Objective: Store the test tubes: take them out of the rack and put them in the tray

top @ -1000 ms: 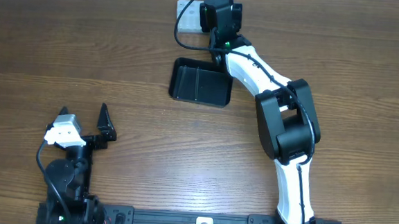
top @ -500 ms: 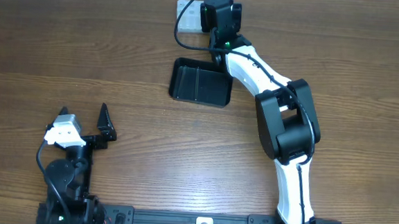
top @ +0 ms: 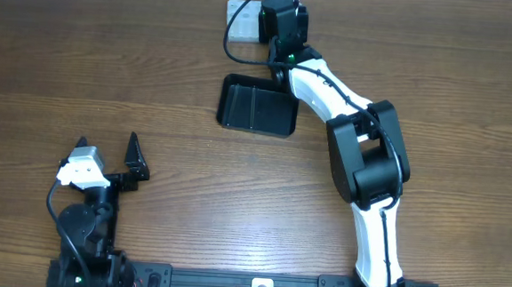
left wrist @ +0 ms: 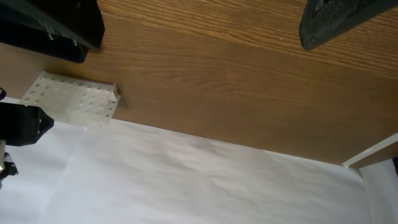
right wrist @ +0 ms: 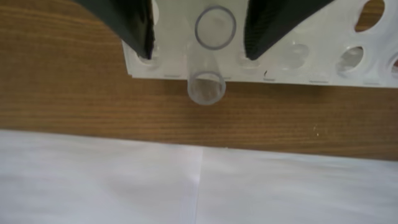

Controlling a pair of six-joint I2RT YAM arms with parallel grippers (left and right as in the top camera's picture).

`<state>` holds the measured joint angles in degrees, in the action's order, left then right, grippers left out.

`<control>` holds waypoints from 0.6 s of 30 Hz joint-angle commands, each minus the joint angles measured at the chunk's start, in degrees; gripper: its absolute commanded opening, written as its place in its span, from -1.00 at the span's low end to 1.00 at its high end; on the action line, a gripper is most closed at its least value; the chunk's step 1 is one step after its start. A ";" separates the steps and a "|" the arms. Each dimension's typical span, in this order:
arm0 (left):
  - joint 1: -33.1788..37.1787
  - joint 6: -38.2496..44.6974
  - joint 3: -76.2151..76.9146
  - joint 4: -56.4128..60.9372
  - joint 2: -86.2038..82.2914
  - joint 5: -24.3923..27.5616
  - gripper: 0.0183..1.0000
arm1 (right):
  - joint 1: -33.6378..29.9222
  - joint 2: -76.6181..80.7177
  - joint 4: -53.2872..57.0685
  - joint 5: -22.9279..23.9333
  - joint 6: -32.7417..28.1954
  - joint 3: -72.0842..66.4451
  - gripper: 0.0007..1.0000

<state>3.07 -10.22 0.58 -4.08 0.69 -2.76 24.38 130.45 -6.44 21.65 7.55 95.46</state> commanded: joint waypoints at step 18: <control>0.15 0.83 -0.24 -0.04 -0.37 0.79 1.00 | 0.02 0.94 0.02 0.76 -0.98 1.40 -0.70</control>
<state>3.07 -10.22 0.58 -4.08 0.69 -2.74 24.38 130.48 -6.48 21.85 6.63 95.48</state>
